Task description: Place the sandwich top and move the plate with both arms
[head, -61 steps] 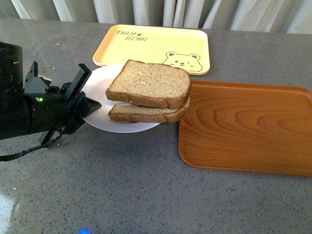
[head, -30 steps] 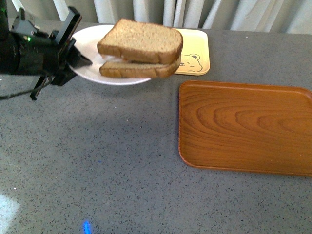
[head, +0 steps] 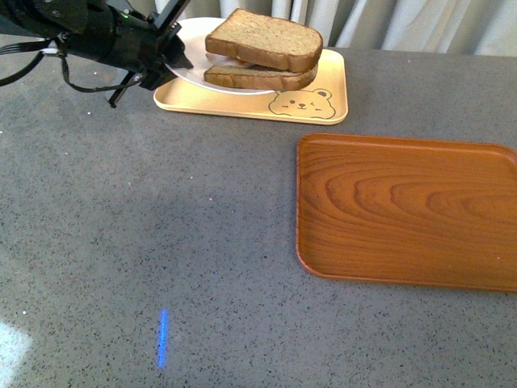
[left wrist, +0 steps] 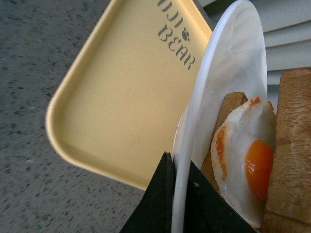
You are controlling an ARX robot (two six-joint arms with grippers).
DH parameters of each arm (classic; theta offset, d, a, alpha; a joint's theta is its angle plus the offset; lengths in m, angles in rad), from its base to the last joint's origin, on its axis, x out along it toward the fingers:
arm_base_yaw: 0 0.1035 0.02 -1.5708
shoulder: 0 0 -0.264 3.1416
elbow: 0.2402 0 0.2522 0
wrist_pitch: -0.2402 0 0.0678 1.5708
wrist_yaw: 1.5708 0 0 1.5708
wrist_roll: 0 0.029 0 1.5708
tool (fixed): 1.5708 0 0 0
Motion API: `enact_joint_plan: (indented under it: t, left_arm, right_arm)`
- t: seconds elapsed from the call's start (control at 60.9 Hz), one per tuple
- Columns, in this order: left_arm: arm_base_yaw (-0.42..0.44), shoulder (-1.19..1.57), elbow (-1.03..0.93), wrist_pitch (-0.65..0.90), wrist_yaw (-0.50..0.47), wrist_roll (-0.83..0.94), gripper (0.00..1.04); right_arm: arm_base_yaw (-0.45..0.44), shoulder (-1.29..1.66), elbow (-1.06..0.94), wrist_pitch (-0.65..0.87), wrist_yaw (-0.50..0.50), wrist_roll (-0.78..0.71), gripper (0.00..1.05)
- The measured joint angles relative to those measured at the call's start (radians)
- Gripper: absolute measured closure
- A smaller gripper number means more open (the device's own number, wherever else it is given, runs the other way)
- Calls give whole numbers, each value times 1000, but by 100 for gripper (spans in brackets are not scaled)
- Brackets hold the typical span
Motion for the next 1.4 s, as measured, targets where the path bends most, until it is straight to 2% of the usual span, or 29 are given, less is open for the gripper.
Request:
enact_joint_plan:
  t: [0.591, 1.084, 1.166, 1.396]
  left_arm:
    - [-31, 267, 426, -172, 14, 8, 102]
    - [-27, 348, 573, -276, 33, 46, 102]
    - [-27, 348, 573, -276, 27, 46, 93]
    - [-14, 348, 573, -274, 21, 53, 57]
  right_arm:
    - [0, 0, 0, 0, 0, 0, 9]
    - [0, 0, 0, 0, 0, 0, 9]
    - [0, 0, 0, 0, 0, 0, 9]
    - [0, 0, 0, 0, 0, 0, 9]
